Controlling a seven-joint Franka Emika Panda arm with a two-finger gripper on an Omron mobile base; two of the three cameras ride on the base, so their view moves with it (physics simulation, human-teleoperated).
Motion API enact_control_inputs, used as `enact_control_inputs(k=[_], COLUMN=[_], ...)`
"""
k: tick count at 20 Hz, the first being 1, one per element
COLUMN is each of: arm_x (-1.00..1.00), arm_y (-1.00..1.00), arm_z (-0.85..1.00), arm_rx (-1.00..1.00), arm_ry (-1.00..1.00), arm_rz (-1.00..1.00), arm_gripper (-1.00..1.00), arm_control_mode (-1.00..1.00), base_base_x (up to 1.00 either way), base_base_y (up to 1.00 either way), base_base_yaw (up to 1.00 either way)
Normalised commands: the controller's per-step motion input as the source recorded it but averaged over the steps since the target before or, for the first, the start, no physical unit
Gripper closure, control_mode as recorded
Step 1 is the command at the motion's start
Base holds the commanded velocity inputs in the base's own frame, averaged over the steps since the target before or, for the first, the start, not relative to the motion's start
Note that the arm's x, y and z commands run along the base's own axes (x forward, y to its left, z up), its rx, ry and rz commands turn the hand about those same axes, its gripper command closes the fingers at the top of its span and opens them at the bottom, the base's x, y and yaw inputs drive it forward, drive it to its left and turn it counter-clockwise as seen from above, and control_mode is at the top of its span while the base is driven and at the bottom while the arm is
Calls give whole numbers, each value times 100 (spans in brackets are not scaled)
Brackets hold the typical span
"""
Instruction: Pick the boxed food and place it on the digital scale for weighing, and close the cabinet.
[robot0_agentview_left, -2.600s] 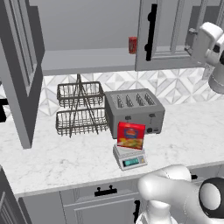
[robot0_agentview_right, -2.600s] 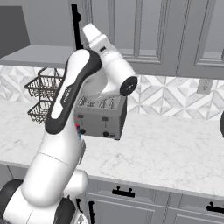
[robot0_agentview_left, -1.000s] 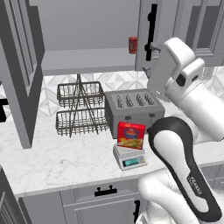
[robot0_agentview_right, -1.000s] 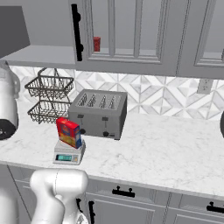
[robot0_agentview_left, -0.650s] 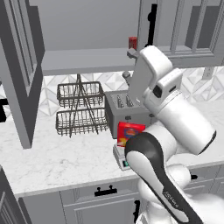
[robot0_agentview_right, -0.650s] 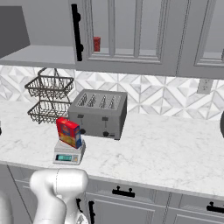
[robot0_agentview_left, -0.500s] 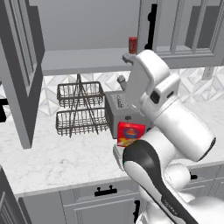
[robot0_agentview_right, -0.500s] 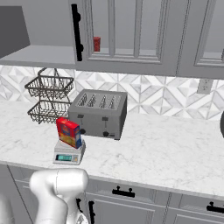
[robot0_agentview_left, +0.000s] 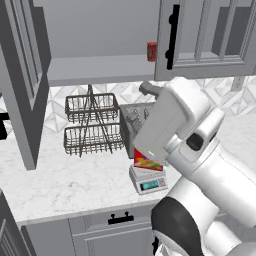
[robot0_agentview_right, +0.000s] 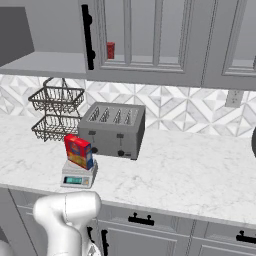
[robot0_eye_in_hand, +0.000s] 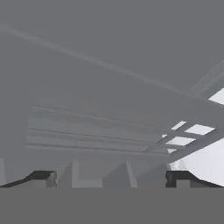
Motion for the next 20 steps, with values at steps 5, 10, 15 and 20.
enact_control_inputs(k=[5, 10, 15, 20], arm_x=[-37, -36, -47, 32], arm_y=[96, 100, 95, 62], arm_z=[-23, -1, -3, -14], arm_rx=[0, 0, 0, -3], arm_ry=[4, 7, 1, 14], arm_rz=[2, 7, 24, 19], arm_gripper=[-100, -100, -100, -100], arm_control_mode=[-100, -100, -100, -100], base_base_x=[0, 0, 0, 0], base_base_y=[0, 0, 0, 0], base_base_yaw=[0, 0, 0, 0])
